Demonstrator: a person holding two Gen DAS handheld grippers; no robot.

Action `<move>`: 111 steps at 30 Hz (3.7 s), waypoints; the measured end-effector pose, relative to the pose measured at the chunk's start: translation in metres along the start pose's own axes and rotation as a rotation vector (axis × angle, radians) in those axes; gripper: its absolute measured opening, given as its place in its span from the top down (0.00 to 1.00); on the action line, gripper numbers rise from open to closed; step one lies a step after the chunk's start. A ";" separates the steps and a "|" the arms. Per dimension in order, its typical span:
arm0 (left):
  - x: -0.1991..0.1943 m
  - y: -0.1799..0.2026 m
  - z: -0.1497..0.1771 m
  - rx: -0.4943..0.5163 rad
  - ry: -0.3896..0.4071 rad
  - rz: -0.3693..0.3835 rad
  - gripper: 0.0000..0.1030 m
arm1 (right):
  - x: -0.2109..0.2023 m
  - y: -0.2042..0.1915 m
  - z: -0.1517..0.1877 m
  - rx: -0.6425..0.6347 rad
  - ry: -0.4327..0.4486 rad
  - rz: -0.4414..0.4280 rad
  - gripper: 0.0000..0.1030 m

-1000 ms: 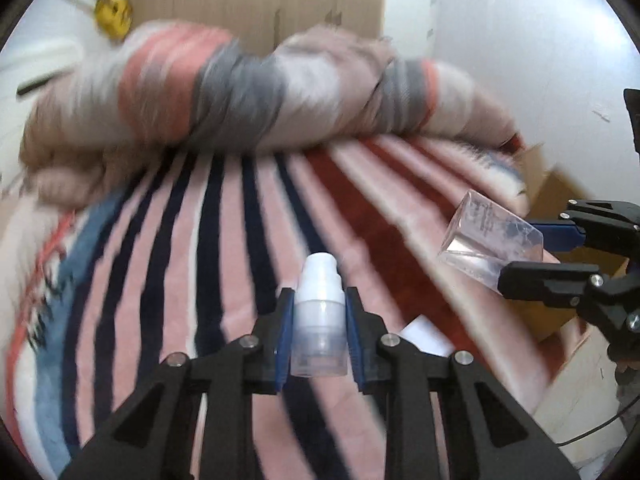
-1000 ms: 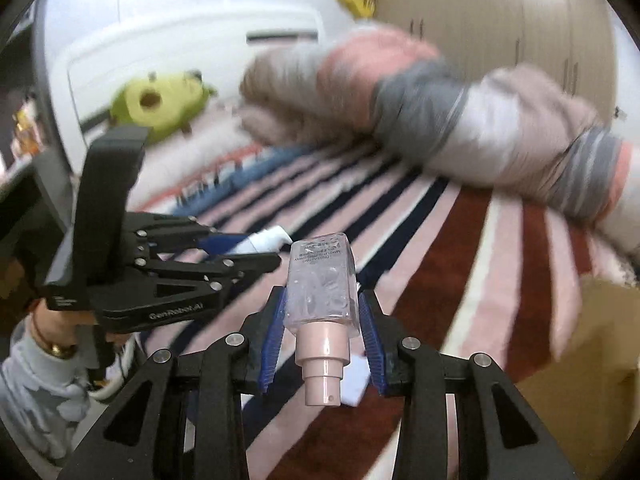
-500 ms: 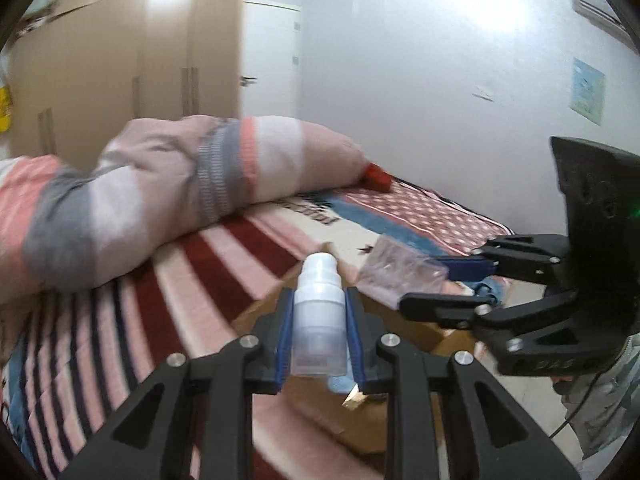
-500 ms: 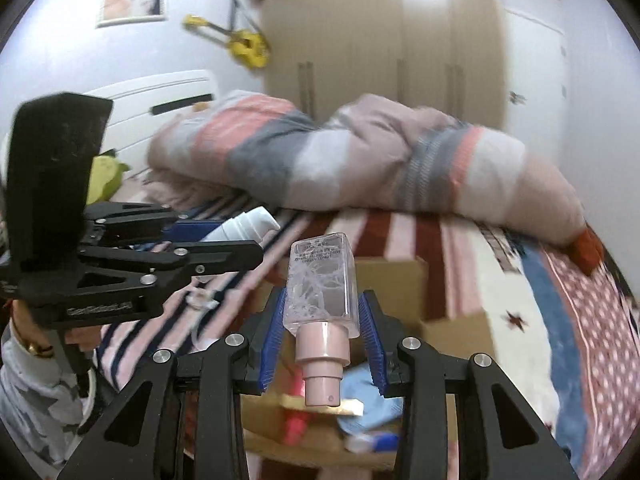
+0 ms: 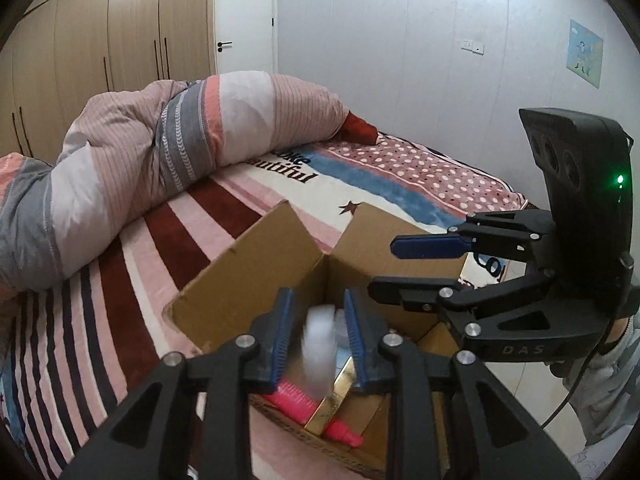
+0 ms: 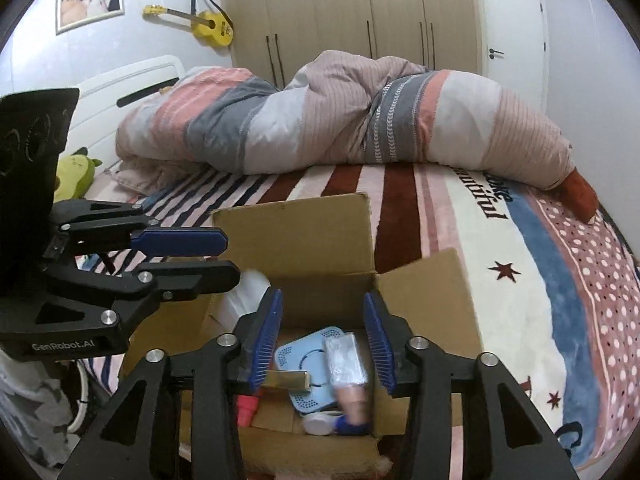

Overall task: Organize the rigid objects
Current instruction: 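Carry both bottles into the box and open both grippers, then grasp the white tape roll with the left gripper while the right grasps the USB adapter, then carry the tape roll and USB adapter into the box and open both grippers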

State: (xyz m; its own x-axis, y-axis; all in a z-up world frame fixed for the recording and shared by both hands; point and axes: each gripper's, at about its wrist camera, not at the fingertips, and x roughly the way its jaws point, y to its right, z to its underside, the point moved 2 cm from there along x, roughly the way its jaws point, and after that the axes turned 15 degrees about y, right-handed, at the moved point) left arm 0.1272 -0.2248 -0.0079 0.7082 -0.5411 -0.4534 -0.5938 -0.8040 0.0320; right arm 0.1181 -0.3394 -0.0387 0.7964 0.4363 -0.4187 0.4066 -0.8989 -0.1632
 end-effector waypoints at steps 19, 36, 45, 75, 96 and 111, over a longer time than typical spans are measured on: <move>-0.108 -0.097 0.008 -0.093 0.151 -0.243 0.19 | -0.005 -0.085 -0.028 -0.098 0.055 -0.122 0.53; -0.154 -0.230 0.149 -0.235 0.063 -0.473 0.17 | 0.097 -0.248 0.048 -0.180 -0.121 -0.355 0.43; -0.118 -0.255 0.203 -0.291 -0.012 -0.441 0.17 | 0.174 -0.237 0.126 -0.212 -0.267 -0.198 0.43; -0.089 -0.222 0.211 -0.274 -0.069 -0.450 0.57 | 0.137 -0.219 0.098 -0.225 -0.182 -0.169 0.65; -0.146 -0.062 0.046 -0.084 0.187 -0.228 0.57 | -0.027 -0.148 -0.024 -0.185 0.190 -0.108 0.65; -0.032 -0.001 -0.001 -0.040 0.112 -0.029 0.57 | -0.018 -0.024 -0.007 -0.066 0.056 0.019 0.65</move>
State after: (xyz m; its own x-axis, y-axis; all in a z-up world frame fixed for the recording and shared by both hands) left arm 0.1054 -0.2070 0.0074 0.7644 -0.5399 -0.3525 -0.5585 -0.8276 0.0565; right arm 0.0972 -0.3253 -0.0213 0.8273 0.4229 -0.3698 0.4187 -0.9030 -0.0960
